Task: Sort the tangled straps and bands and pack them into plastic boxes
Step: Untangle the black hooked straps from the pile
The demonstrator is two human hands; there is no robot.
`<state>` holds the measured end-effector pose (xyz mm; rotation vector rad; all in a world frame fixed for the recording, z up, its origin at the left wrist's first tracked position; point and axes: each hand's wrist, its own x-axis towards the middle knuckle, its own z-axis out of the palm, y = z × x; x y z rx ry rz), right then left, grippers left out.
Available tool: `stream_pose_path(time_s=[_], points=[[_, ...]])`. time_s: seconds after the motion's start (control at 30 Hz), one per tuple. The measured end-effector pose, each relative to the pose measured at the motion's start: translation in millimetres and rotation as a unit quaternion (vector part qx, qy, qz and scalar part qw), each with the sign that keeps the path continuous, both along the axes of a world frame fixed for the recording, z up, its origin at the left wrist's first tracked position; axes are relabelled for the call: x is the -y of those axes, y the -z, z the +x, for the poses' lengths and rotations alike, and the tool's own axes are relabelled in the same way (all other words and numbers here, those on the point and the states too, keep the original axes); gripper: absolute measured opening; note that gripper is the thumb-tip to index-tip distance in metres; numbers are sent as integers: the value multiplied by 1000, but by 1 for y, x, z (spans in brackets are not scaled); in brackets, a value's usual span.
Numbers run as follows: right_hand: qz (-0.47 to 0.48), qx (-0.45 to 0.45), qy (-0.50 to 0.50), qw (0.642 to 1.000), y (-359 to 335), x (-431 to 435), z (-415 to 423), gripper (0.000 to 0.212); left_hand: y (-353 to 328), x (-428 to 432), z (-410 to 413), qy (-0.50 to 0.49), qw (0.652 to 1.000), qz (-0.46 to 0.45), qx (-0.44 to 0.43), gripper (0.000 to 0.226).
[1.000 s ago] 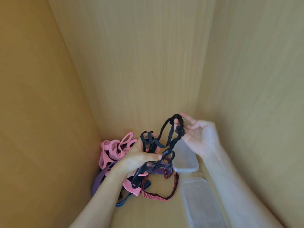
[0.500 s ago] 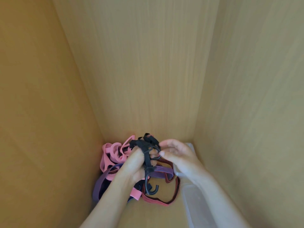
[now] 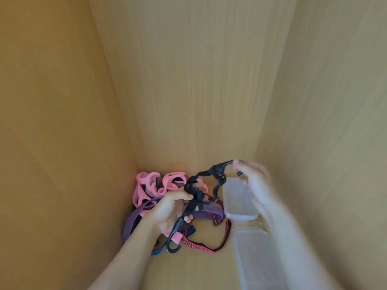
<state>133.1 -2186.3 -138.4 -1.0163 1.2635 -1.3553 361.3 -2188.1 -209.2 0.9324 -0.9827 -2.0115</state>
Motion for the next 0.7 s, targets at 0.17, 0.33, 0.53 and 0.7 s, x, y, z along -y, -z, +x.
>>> stream_pose_path(time_s=[0.17,0.33,0.53,0.7], points=[[-42,164,66,983,-28,14,-17,42,24,1,13,-15,999,11,40,50],[-78,240,45,967,-54,23,-36,21,37,3,17,-52,997,35,36,22],[-197,223,-29,954,-76,21,-50,36,37,6,21,-65,998,23,13,22],[-186,110,-27,976,-73,14,-40,46,27,16,19,-78,992,-25,97,46]])
